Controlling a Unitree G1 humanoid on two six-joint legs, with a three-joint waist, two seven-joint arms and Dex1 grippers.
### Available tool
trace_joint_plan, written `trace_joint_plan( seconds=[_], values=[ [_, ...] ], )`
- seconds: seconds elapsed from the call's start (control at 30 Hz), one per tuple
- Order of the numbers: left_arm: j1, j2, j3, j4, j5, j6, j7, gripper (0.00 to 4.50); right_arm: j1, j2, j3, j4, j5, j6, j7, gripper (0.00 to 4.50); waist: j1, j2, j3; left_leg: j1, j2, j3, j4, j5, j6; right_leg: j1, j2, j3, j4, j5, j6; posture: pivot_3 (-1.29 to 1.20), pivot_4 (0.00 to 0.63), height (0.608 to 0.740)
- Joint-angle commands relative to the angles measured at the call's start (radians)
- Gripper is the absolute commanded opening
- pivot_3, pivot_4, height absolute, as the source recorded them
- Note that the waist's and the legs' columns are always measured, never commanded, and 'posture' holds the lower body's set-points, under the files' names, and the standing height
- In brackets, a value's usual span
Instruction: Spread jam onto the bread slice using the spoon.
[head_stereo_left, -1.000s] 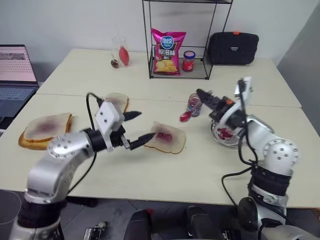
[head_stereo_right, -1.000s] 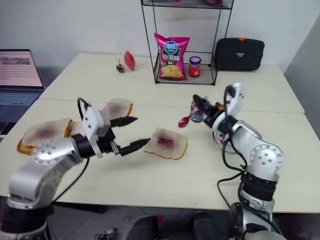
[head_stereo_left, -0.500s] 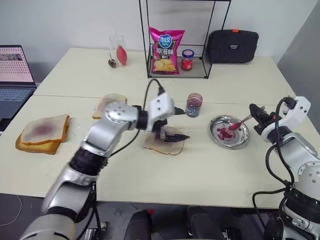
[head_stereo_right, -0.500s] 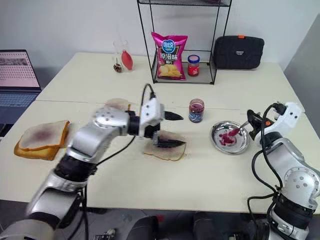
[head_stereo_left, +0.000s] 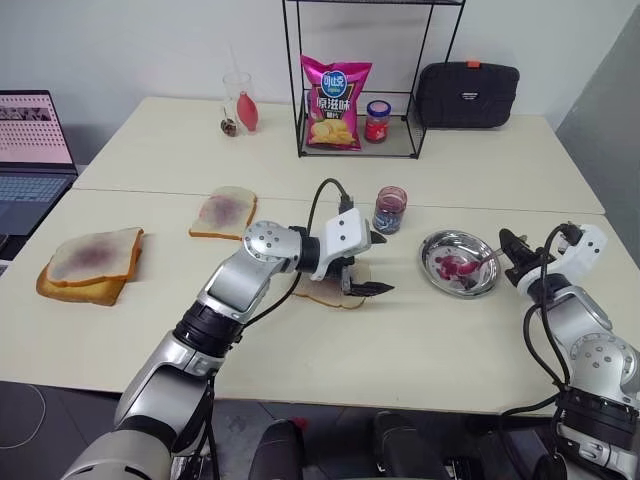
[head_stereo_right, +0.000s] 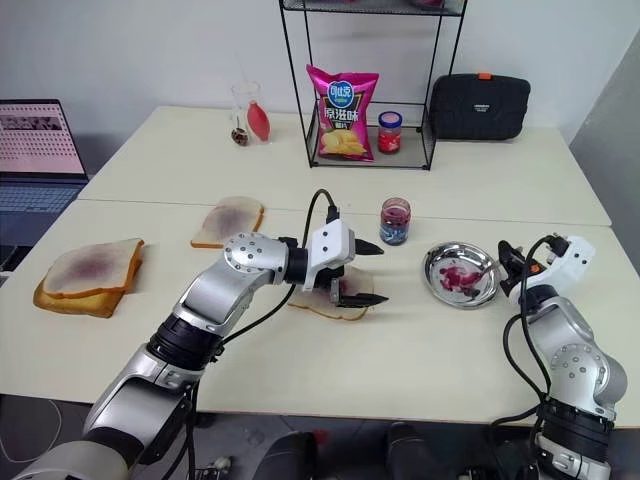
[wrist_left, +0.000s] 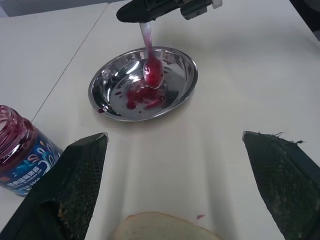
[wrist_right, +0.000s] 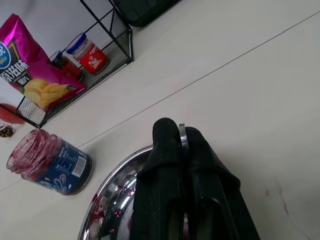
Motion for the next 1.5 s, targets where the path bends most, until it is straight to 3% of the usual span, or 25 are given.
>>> trace_joint_plan(
  seconds=[0.03, 0.6, 1.13, 1.37, 1.43, 1.5],
  values=[
    [-0.004, 0.000, 0.031, -0.055, 0.000, 0.011, 0.011, 4.50, -0.012, -0.012, -0.013, 0.049, -0.026, -0.036, 0.017, 0.59, 0.000, 0.000, 0.000, 0.000, 0.000, 0.000, 0.001, 0.000, 0.000, 0.000, 0.000, 0.000, 0.000, 0.000, 0.000, 0.00, 0.150, 0.740],
    [-0.009, 0.003, 0.051, -0.066, 0.006, 0.041, 0.033, 4.50, -0.022, -0.035, -0.031, 0.122, -0.045, -0.053, 0.054, 4.43, 0.001, 0.000, 0.000, 0.000, -0.001, 0.000, 0.001, 0.000, 0.000, 0.000, -0.001, 0.001, 0.000, 0.001, 0.001, 0.00, 0.150, 0.740],
    [0.010, 0.063, 0.092, -0.068, -0.003, 0.053, 0.026, 4.50, -0.020, -0.108, -0.082, 0.116, -0.020, -0.007, 0.041, 4.48, 0.001, 0.001, 0.000, 0.000, -0.001, 0.001, 0.001, 0.000, 0.000, 0.000, 0.000, 0.001, 0.000, 0.001, 0.001, 0.00, 0.150, 0.740],
    [0.041, 0.196, 0.164, -0.055, -0.016, 0.076, -0.024, 4.50, 0.003, -0.246, -0.173, -0.047, 0.051, 0.144, -0.036, 4.48, 0.001, 0.002, 0.000, 0.000, 0.000, 0.001, 0.001, 0.000, 0.000, 0.000, -0.001, 0.001, 0.000, 0.001, 0.001, 0.00, 0.150, 0.740],
    [0.053, 0.242, 0.192, -0.041, -0.016, 0.079, -0.033, 4.50, -0.004, -0.314, -0.168, -0.104, 0.073, 0.206, -0.026, 4.48, -0.001, 0.002, 0.000, 0.000, 0.000, 0.001, 0.001, 0.000, 0.000, 0.000, -0.001, 0.001, 0.001, 0.001, 0.001, 0.00, 0.150, 0.740],
    [0.058, 0.278, 0.233, -0.036, -0.046, 0.112, -0.049, 4.50, 0.015, -0.431, -0.101, -0.177, 0.065, 0.244, 0.084, 4.48, -0.002, 0.002, 0.000, 0.000, 0.000, 0.002, 0.001, 0.000, 0.000, -0.001, -0.001, 0.003, 0.002, 0.001, 0.001, 0.00, 0.150, 0.740]
  ],
)
